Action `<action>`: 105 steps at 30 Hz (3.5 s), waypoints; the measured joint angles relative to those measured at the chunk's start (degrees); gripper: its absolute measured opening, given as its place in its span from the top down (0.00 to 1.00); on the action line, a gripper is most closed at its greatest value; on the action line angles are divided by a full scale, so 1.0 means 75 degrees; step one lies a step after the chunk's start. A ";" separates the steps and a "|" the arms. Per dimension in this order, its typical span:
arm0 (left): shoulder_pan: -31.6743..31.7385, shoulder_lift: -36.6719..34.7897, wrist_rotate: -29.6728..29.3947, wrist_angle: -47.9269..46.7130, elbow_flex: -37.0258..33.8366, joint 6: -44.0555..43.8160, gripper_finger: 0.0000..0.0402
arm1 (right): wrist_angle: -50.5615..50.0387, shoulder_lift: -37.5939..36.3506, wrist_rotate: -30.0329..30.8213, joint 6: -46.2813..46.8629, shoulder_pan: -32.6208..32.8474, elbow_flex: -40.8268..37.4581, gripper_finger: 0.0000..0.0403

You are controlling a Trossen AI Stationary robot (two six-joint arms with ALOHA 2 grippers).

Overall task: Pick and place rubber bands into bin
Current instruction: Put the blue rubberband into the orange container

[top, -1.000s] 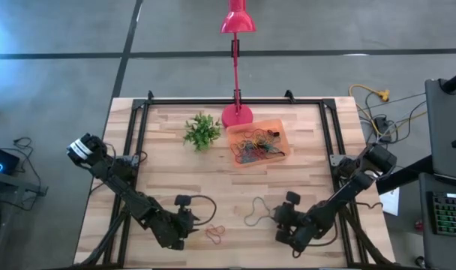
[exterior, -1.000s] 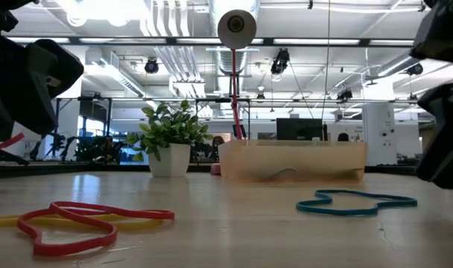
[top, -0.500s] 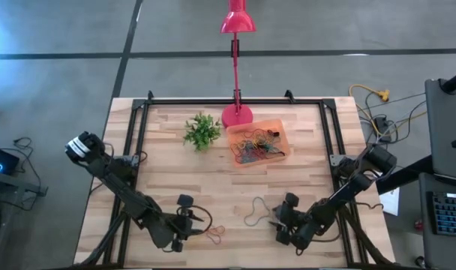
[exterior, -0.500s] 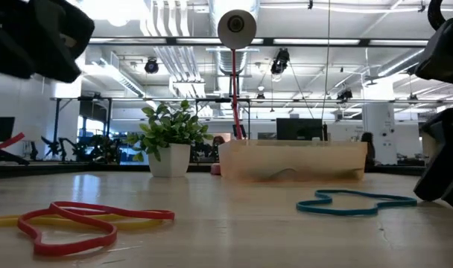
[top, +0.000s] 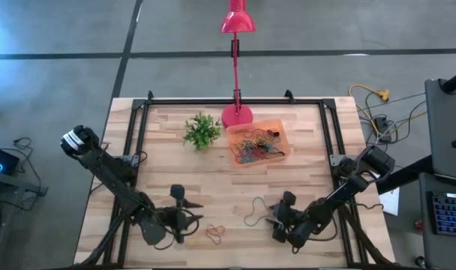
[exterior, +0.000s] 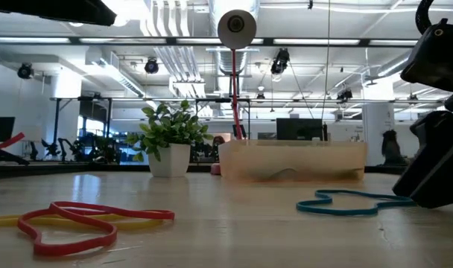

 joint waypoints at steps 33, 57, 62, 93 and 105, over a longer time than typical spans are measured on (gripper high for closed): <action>-0.0087 -0.0020 -0.2681 0.0593 -0.0610 -0.0190 0.65 | 0.1133 0.0750 0.0189 -0.1168 -0.0513 -0.0002 0.46; -0.0129 -0.0019 -0.2545 0.0791 -0.0636 -0.0207 0.65 | 0.1089 0.0256 0.0563 -0.2706 -0.0542 0.0016 0.98; -0.0138 -0.0014 -0.2545 0.0791 -0.0642 -0.0377 0.65 | 0.0988 0.0106 0.1089 -0.3426 -0.0571 0.0234 0.98; -0.0147 -0.0008 -0.2280 0.0992 -0.0773 -0.0985 0.65 | -0.4996 0.0017 0.3421 -0.3809 -0.0647 0.3507 0.98; -0.0144 -0.0008 -0.2271 0.0998 -0.0773 -0.0988 0.65 | -0.7486 -0.0195 0.3715 -0.3783 -0.1257 0.4712 0.98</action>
